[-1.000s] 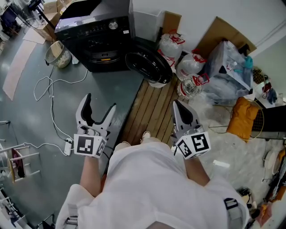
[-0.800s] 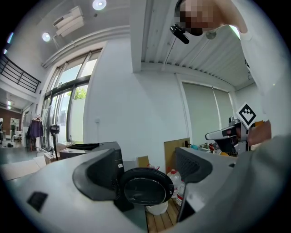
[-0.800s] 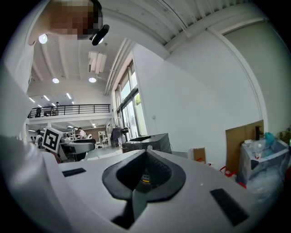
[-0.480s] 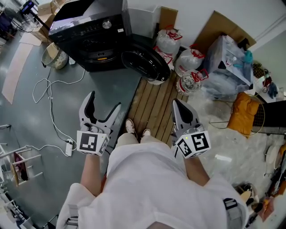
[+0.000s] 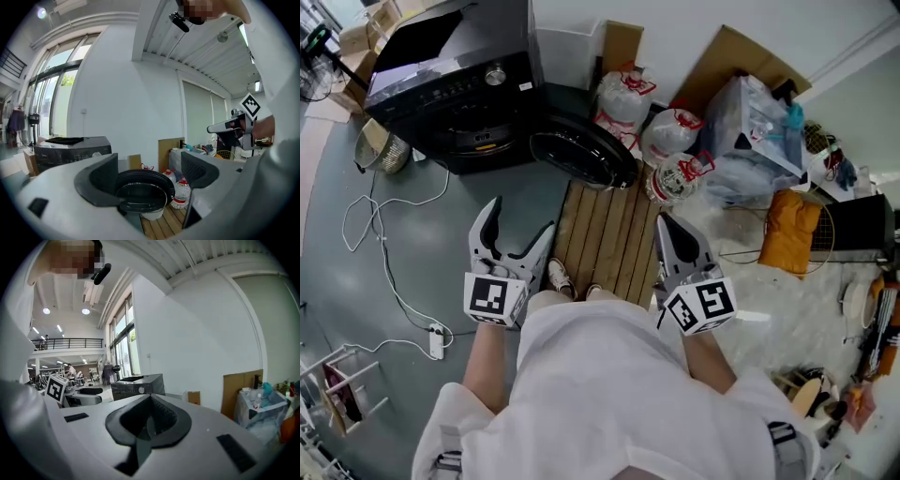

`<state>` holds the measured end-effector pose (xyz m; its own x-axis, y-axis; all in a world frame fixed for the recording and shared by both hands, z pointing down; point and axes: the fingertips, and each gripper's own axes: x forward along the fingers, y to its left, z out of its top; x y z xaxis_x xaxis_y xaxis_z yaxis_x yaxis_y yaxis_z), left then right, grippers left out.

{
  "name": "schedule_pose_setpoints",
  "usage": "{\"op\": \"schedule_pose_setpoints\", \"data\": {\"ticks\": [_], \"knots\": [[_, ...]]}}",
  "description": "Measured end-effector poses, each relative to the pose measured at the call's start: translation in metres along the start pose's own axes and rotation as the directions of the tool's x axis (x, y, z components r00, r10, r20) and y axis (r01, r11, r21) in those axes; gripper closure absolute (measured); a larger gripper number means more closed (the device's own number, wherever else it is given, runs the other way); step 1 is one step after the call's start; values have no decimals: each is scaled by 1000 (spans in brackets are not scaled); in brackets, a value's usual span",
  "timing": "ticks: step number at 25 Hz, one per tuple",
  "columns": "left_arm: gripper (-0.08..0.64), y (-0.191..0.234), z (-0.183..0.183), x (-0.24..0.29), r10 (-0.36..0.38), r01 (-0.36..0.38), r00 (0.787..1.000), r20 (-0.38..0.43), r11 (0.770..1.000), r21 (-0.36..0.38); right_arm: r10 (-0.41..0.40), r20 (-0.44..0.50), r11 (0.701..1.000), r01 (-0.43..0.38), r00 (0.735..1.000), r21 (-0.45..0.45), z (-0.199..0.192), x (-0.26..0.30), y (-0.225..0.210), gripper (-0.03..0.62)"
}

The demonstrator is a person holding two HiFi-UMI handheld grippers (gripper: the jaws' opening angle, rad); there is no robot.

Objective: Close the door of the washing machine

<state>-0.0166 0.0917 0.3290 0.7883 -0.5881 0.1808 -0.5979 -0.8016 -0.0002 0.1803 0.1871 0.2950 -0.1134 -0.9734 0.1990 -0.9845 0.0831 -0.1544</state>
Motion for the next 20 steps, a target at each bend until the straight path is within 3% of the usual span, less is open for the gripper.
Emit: {"op": "schedule_pose_setpoints", "data": {"ticks": [7, 14, 20], "knots": [[158, 36, -14, 61, -134, 133, 991, -11, 991, -23, -91, -44, 996, 90, 995, -26, 8, 51, 3, 595], [158, 42, -20, 128, -256, 258, 964, -67, 966, 27, -183, -81, 983, 184, 980, -1, 4, 69, -17, 595], [158, 29, -39, 194, -294, 308, 943, -155, 949, 74, -168, -96, 983, 174, 981, 57, -5, 91, -64, 595]]}}
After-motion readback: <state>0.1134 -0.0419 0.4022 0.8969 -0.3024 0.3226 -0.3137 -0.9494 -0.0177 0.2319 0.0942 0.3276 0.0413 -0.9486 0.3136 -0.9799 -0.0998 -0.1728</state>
